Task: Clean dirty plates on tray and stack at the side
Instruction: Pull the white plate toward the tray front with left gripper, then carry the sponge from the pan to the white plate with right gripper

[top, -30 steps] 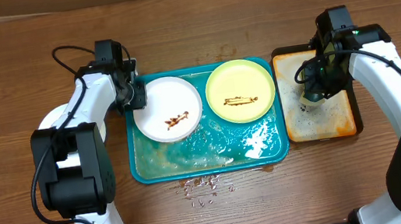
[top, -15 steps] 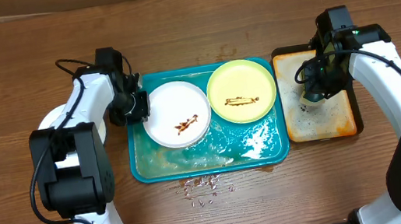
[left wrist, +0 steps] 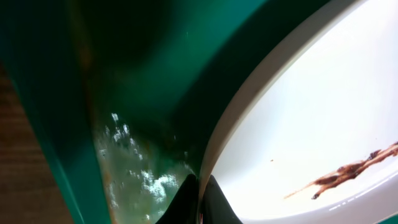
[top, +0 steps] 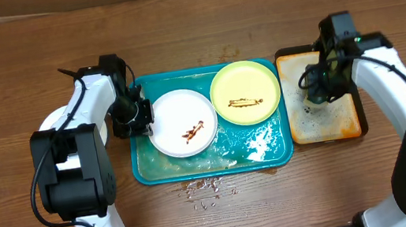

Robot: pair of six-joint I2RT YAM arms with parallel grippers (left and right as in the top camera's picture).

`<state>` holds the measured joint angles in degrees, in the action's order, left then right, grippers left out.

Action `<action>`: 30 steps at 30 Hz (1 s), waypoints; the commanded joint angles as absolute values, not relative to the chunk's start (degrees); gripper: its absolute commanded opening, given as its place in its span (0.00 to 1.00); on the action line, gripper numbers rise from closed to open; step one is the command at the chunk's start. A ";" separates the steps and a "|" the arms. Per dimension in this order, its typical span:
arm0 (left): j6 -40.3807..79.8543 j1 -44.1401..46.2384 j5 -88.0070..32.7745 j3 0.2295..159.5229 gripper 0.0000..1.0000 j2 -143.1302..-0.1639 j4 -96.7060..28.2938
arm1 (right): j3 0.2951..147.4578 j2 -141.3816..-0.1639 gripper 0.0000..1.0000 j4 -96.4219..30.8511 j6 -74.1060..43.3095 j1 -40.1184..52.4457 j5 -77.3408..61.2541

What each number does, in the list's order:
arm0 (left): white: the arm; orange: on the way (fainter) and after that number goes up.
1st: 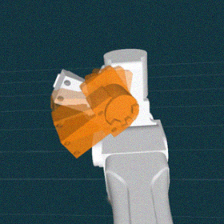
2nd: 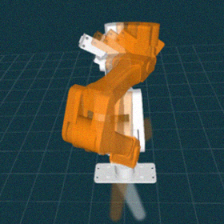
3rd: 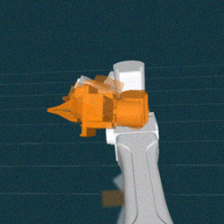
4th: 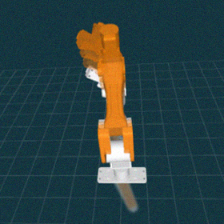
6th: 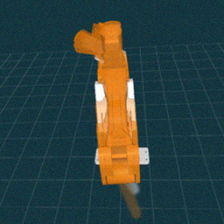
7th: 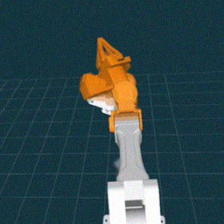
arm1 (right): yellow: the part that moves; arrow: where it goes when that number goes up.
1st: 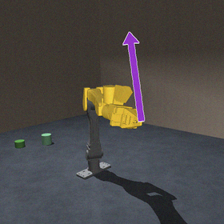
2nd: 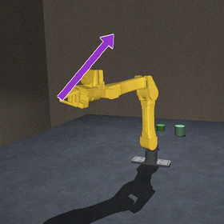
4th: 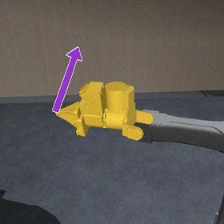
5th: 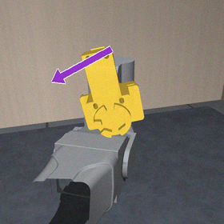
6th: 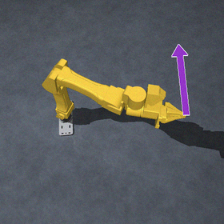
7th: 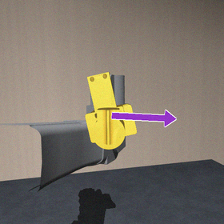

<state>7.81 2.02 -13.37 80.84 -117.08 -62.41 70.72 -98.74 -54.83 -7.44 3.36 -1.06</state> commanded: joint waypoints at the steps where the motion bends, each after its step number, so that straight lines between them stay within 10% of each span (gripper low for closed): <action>1: 12.53 3.31 -15.05 81.65 0.04 -117.86 -63.83 | 64.25 -98.17 0.07 -50.54 -7.38 3.03 -0.60; 14: 14.39 5.76 -14.85 81.65 0.04 -117.86 -65.14 | 55.55 -98.15 0.10 -36.38 -7.92 3.03 -3.38; 30: 14.39 6.20 -11.38 81.65 0.04 -117.86 -67.20 | 73.87 -96.05 0.04 -58.89 -6.35 3.22 -12.05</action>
